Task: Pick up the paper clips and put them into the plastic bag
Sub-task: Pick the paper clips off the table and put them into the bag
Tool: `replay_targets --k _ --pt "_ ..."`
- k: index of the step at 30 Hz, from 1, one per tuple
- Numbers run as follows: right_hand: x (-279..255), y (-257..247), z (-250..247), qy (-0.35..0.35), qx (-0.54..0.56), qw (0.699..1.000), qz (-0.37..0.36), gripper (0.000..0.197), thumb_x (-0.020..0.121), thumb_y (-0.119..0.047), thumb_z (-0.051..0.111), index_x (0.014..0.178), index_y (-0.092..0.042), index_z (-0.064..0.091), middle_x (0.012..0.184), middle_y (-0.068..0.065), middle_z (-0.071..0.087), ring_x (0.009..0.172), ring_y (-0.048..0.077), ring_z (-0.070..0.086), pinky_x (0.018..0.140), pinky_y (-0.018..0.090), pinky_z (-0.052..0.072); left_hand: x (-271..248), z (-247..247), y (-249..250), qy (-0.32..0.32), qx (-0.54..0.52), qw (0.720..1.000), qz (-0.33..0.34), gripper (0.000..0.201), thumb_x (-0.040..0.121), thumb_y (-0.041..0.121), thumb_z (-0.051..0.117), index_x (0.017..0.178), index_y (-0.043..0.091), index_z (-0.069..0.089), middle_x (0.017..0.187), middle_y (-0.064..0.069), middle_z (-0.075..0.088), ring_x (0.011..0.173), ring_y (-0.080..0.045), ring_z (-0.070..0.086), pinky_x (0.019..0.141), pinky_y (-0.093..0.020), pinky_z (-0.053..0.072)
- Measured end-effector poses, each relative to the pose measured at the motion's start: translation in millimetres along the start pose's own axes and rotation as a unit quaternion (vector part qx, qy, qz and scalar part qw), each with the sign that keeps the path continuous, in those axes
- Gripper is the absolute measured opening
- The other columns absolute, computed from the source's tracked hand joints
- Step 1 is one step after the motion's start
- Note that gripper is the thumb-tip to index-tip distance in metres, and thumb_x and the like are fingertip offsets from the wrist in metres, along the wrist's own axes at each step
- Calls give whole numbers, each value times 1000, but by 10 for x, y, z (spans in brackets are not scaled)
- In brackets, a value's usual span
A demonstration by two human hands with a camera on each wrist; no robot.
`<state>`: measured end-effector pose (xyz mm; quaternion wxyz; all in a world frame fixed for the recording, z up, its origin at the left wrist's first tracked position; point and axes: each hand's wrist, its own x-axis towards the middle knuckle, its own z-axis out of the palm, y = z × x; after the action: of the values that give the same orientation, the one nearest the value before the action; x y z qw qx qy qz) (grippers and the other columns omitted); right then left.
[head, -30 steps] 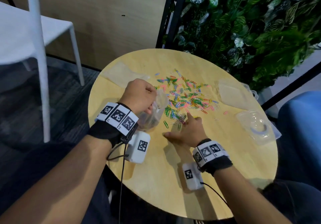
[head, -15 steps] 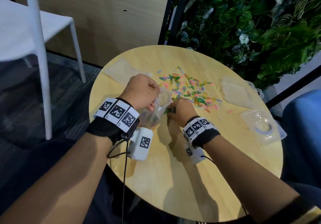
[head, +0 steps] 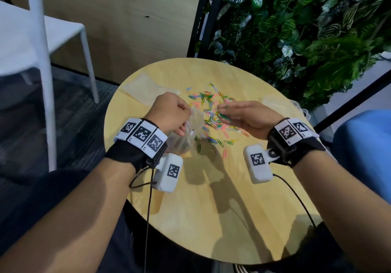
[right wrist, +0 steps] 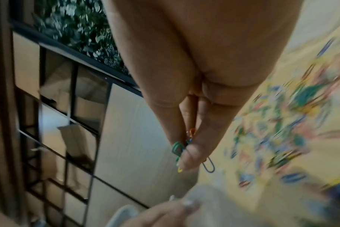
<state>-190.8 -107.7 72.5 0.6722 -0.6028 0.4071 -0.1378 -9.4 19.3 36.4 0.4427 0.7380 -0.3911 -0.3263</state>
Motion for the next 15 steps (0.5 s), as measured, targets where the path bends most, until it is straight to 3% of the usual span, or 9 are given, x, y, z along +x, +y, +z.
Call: replay_targets --k 3,6,10,12,15 --pt "-75 -163 288 -37 -64 997 -4 17 83 0 69 100 1 71 92 10 74 79 17 72 73 20 58 -11 41 20 -19 -7 1000 6 20 99 10 57 94 4 76 62 -10 69 46 -19 68 51 -29 61" --pt "-28 -119 549 0 -213 977 -13 10 85 -5 69 93 -1 74 96 19 74 85 25 73 84 33 59 -41 24 4 -39 -20 999 14 19 100 15 61 95 5 76 62 -8 70 52 -23 71 59 -37 64" --pt "101 -19 721 10 -270 963 -12 27 86 3 61 112 3 67 114 23 68 94 24 66 94 43 54 -67 -76 -53 -27 -27 999 21 17 99 17 63 101 7 76 58 -5 69 50 -21 71 57 -31 63" --pt "124 -20 762 0 -356 934 -29 33 80 -4 69 113 -6 69 106 15 71 98 22 67 93 44 54 -68 -117 -78 -24 -32 999 23 18 99 17 62 104 5 75 62 -7 71 52 -23 71 61 -36 64" --pt "99 -46 777 17 -465 882 -78 30 77 -11 76 107 -13 73 98 5 75 95 18 69 90 35 55 -85 -131 -89 -25 -44 998 24 18 99 16 62 104 5 75 69 -15 73 53 -24 70 63 -38 64"
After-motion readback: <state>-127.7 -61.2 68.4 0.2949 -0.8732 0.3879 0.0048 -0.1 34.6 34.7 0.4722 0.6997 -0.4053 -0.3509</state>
